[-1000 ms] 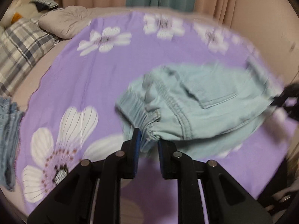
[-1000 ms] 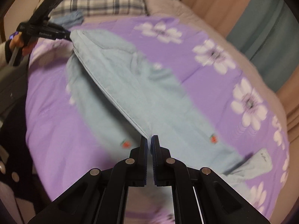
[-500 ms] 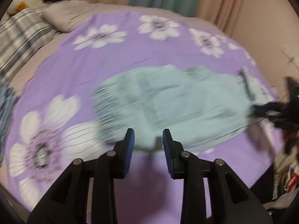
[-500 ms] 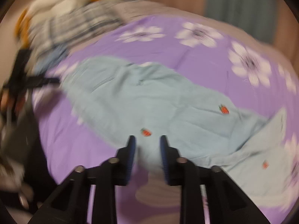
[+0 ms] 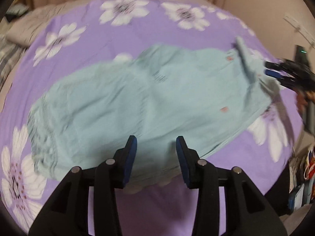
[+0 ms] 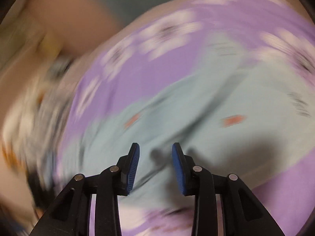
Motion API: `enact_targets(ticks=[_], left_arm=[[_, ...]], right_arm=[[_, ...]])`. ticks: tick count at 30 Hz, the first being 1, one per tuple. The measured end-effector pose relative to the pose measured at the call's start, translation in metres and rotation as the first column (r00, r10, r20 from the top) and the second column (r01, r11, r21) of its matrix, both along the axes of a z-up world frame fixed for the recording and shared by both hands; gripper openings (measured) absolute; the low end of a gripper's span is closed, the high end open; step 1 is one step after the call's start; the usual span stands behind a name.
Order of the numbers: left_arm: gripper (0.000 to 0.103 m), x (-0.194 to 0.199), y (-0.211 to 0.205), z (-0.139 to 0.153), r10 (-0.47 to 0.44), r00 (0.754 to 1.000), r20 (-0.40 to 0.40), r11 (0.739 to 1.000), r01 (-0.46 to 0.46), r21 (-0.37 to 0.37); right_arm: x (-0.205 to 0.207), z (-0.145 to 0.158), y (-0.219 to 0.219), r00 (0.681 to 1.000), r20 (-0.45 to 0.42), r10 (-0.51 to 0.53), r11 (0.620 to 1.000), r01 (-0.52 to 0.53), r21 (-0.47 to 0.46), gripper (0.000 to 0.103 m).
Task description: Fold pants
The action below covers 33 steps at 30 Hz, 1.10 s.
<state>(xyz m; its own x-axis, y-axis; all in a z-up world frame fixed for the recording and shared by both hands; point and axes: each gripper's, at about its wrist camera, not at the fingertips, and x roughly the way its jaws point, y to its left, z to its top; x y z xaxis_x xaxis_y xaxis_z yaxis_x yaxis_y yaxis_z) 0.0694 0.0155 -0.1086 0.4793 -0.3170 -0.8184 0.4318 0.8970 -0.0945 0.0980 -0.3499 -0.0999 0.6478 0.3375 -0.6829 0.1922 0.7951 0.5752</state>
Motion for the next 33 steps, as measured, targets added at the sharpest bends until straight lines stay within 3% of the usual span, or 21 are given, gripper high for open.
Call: enact_targets(ticks=[2,5,11,12,14,16,22,25,28,31,33], left_arm=[[0.041,0.0,-0.028,0.008,-0.068,0.998,0.015,0.997,0.068,-0.018],[0.041,0.001,-0.078,0.007,-0.165,0.986,0.002,0.985,0.165,-0.043],[0.039,0.004,-0.166,-0.019,-0.326,0.945,-0.036,0.945,0.326,-0.009],[0.033,0.007,-0.176,-0.025,-0.326,0.945,-0.036,0.945,0.327,0.021],[0.016,0.01,-0.186,-0.034,-0.311,0.949,-0.042,0.947,0.314,0.07],[0.013,0.014,-0.186,-0.035,-0.293,0.955,-0.046,0.954,0.295,0.049],[0.01,0.009,-0.175,-0.009,-0.297,0.955,0.015,0.954,0.298,-0.032],[0.01,-0.002,-0.175,0.004,-0.326,0.944,0.058,0.944,0.328,-0.032],[0.01,-0.006,-0.178,-0.004,-0.344,0.939,0.033,0.939,0.344,-0.002],[0.01,-0.004,-0.184,-0.022,-0.344,0.939,-0.01,0.938,0.345,0.04],[0.01,-0.003,-0.188,-0.03,-0.347,0.938,-0.023,0.935,0.347,0.065]], right_arm=[[0.007,-0.005,-0.042,0.991,0.0,-0.132,0.989,0.132,0.069,0.034],[0.025,-0.018,-0.072,0.982,-0.025,-0.19,0.964,0.191,0.187,0.034],[0.068,-0.037,-0.081,0.964,-0.126,-0.233,0.947,0.254,0.195,0.034],[0.066,-0.039,-0.079,0.965,-0.128,-0.23,0.945,0.253,0.208,0.034],[0.069,-0.039,-0.078,0.965,-0.117,-0.234,0.945,0.254,0.208,0.033],[0.059,-0.034,-0.081,0.964,-0.077,-0.255,0.946,0.265,0.189,0.004],[0.015,-0.001,-0.095,0.944,0.076,-0.321,0.931,0.299,0.211,0.004],[-0.025,0.024,-0.095,0.921,0.157,-0.357,0.93,0.335,0.15,0.004],[-0.061,0.021,-0.095,0.91,0.117,-0.398,0.916,0.387,0.106,0.004],[-0.076,-0.012,-0.094,0.908,0.005,-0.419,0.905,0.418,0.08,0.004],[-0.081,-0.037,-0.098,0.899,-0.056,-0.435,0.891,0.439,0.114,0.004]])
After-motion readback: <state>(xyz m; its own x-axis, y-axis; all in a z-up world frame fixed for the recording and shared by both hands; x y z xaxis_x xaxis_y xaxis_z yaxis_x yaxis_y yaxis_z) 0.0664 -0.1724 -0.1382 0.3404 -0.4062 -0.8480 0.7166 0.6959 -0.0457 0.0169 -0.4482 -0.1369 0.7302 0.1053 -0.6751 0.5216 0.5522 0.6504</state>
